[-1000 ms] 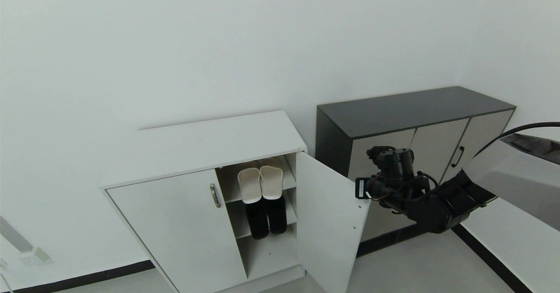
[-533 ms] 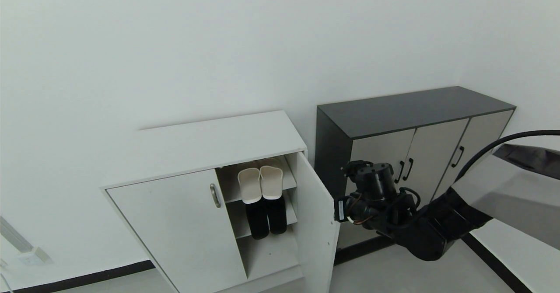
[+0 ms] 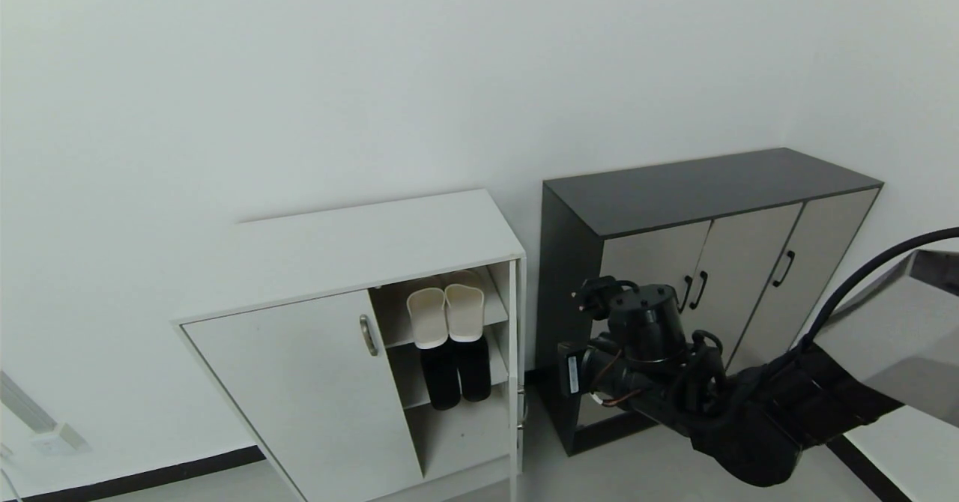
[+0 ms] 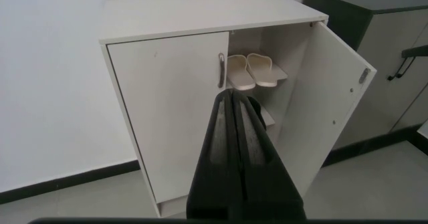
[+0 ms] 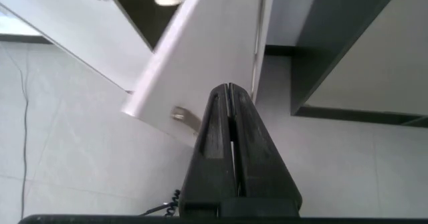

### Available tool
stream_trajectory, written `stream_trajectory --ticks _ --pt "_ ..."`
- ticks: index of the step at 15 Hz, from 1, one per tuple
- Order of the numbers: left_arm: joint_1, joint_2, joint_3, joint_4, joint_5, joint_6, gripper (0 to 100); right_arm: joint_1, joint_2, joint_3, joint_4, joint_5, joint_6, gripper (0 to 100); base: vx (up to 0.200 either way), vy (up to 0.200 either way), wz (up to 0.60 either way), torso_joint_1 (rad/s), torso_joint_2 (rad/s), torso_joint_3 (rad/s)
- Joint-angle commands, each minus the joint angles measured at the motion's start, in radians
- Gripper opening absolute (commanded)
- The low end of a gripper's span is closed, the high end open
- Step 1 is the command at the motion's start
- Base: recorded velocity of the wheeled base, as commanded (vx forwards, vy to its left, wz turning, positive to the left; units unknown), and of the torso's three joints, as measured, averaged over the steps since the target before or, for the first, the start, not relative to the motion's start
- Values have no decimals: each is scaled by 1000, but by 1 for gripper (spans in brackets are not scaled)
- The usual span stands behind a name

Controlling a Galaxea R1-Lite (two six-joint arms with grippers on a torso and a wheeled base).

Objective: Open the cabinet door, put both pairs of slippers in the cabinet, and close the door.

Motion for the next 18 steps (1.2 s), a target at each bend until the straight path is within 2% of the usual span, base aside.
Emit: stream_trajectory --ticks 1,9,16,18 --pt "0 1 0 0 1 0 0 2 -29 8 1 -1 -1 0 0 0 0 0 0 0" --pt "0 1 0 0 1 -2 0 3 -27 13 2 -1 -6 0 0 0 0 0 0 0" --pt "0 1 0 0 1 -2 0 0 -27 20 -2 19 -4 0 0 0 600 1 4 1" --pt "0 1 0 1 -5 1 0 -21 -29 19 -2 29 -6 0 0 0 0 0 0 0"
